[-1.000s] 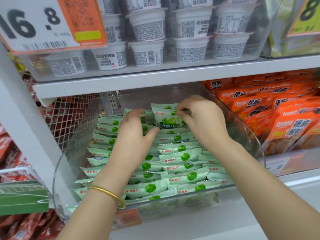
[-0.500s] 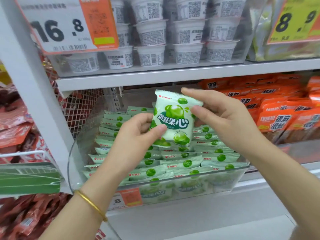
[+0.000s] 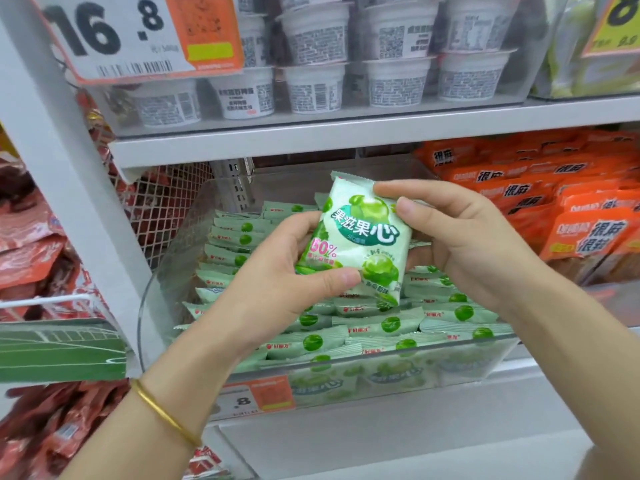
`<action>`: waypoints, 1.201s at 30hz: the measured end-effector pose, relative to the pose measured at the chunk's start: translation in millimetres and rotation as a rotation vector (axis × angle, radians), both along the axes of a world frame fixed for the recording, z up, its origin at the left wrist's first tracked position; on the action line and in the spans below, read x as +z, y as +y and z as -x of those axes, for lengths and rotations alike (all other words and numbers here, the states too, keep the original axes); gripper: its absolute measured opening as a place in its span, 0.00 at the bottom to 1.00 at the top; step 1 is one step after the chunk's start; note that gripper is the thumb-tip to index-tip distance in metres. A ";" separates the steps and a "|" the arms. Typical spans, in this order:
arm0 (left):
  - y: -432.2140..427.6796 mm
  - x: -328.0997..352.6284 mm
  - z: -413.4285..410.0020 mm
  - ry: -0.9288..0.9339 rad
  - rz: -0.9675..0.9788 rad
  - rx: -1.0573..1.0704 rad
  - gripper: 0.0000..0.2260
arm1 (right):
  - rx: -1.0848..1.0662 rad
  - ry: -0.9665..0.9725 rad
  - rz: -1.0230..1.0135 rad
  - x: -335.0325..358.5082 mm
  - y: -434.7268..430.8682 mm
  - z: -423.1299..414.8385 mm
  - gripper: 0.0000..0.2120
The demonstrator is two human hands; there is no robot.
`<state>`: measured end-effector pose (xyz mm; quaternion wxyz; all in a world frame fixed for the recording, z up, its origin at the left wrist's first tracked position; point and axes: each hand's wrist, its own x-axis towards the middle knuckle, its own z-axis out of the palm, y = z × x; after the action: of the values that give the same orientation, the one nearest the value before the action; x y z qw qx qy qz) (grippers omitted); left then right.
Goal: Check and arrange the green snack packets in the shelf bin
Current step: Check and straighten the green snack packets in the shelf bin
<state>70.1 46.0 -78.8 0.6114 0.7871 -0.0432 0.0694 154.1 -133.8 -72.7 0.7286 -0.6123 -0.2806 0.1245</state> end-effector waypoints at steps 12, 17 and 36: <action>0.4 -2.9 -2.5 -0.055 -0.028 0.083 0.31 | -0.096 0.011 -0.047 -2.2 9.2 2.1 0.10; -2.7 -10.7 -0.5 -0.386 -0.545 0.346 0.19 | -0.150 0.050 -0.076 -2.0 9.0 4.2 0.09; -7.7 1.2 5.2 -0.180 -0.146 0.228 0.09 | -0.343 -0.547 0.254 -8.8 0.3 6.2 0.19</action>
<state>64.9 38.3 -77.5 0.5345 0.8198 -0.0130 0.2051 147.9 -133.5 -81.5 0.5545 -0.7472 -0.3407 -0.1346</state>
